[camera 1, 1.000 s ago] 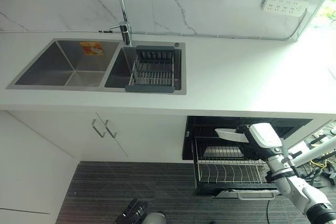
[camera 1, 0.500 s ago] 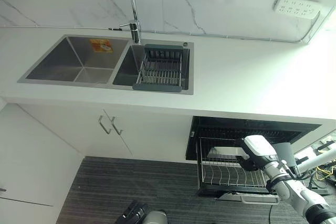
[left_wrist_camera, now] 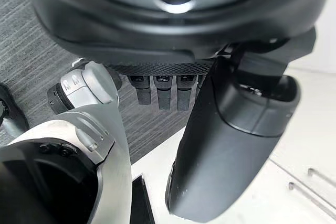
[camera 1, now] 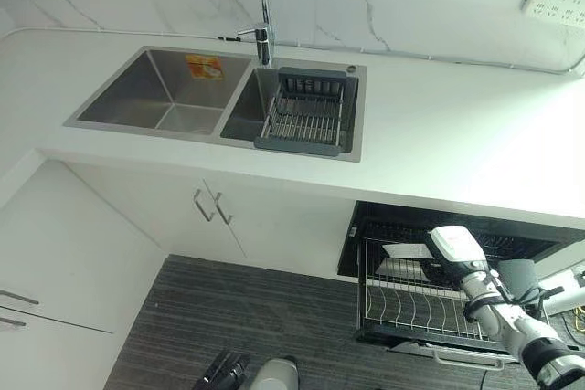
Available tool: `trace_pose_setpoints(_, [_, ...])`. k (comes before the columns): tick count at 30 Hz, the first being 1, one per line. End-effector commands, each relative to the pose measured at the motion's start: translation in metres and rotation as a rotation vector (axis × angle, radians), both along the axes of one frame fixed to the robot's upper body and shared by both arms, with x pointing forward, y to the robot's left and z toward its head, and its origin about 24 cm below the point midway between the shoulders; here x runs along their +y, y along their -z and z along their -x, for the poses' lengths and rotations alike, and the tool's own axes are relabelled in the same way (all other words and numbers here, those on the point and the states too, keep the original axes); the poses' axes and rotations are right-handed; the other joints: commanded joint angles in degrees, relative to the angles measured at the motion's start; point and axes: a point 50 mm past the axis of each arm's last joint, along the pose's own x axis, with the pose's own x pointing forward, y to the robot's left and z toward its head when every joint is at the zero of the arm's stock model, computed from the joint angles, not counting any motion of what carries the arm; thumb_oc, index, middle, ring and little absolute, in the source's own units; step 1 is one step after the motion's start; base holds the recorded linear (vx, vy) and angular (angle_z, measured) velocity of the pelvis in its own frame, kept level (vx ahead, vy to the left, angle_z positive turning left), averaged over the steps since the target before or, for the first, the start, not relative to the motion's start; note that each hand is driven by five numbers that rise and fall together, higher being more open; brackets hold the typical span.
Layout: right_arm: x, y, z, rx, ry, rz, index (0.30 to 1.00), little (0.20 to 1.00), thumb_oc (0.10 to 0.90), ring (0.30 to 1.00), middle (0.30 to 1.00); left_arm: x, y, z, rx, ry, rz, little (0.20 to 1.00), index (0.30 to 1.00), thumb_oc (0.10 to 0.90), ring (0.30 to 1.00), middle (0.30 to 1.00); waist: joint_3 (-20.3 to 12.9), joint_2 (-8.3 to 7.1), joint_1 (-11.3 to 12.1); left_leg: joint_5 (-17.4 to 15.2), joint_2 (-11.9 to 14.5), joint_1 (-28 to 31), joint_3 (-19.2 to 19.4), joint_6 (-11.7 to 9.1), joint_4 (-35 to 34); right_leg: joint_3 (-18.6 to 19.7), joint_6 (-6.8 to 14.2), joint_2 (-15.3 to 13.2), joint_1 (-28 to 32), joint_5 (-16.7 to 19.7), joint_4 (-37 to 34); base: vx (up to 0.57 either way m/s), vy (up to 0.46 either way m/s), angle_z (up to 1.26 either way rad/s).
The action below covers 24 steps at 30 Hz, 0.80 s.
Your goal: Place the dishes in the dishwasher.
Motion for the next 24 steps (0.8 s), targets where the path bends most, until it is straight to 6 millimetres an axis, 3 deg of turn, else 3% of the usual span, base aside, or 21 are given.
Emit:
trace_pose_setpoints(1, [-0.009, -0.053, -0.036, -0.242, -0.004, 0.035, 0.3, 0.3, 0.4, 0.3, 0.3, 0.004, -0.005, -0.006, -0.066, 0.019, -0.021, 0.9, 0.9, 0.8, 0.9, 0.9, -2.74, 1.0, 0.8, -1.52, 3.59, 0.03, 1.95, -2.85, 0.48, -1.65, 1.8, -2.29, -1.12, -6.36, 7.29, -0.02, 0.014, 0.05])
trace_pose_setpoints(15, [-0.019, -0.045, -0.038, -0.169, 0.044, 0.091, 0.3, 0.3, 0.4, 0.3, 0.3, 0.001, -0.008, -0.017, -0.123, -0.024, -0.007, 0.9, 0.9, 0.8, 0.9, 0.9, -1.17, 1.95, 1.9, -0.33, 2.73, -1.44, 0.58, -2.81, 0.48, -2.58, 1.95, -3.17, -1.64, -5.4, 7.29, -0.03, 0.0, 0.04])
trace_pose_setpoints(24, [-0.037, -0.058, -0.04, -0.21, 0.126, 0.112, 0.3, 0.3, 0.4, 0.3, 0.3, 0.0, -0.011, -0.023, -0.154, -0.03, 0.007, 0.9, 0.9, 0.8, 0.9, 0.9, 0.51, 4.24, 2.45, 0.59, 1.76, -3.19, 0.0, -2.78, 0.48, -3.7, 2.41, -4.86, -2.52, -4.36, 7.29, -0.05, -0.014, 0.1])
